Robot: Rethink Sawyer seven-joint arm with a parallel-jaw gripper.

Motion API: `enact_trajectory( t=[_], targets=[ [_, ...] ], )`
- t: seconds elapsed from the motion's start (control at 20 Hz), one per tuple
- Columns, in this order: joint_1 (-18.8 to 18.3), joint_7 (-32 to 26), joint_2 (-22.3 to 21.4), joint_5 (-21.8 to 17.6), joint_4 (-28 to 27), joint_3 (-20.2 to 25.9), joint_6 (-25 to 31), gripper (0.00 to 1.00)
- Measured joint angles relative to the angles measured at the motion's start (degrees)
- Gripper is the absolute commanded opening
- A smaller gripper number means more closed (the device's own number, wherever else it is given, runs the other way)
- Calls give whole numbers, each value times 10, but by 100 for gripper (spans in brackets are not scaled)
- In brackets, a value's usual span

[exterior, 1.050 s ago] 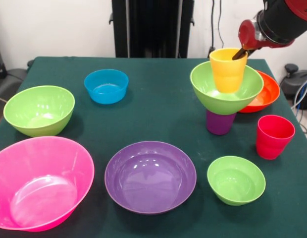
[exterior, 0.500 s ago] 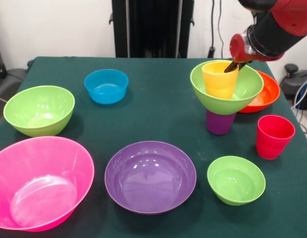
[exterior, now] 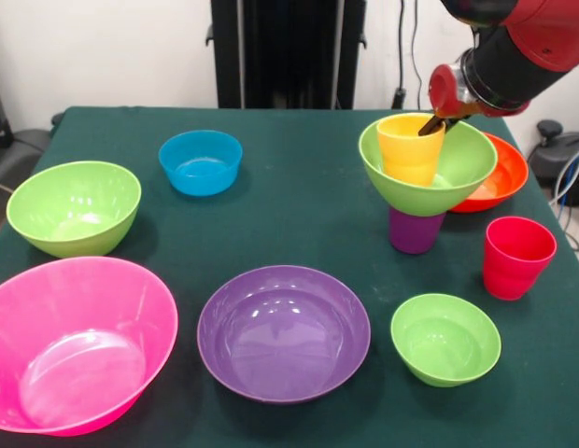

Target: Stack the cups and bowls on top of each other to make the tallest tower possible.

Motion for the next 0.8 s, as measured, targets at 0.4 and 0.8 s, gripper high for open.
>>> enact_trajectory(
  t=[0.4, 0.8],
  targets=[
    [7, 0, 0, 25, 0, -10, 0, 0],
    [20, 1, 10, 36, -2, -17, 0, 100]
  ],
)
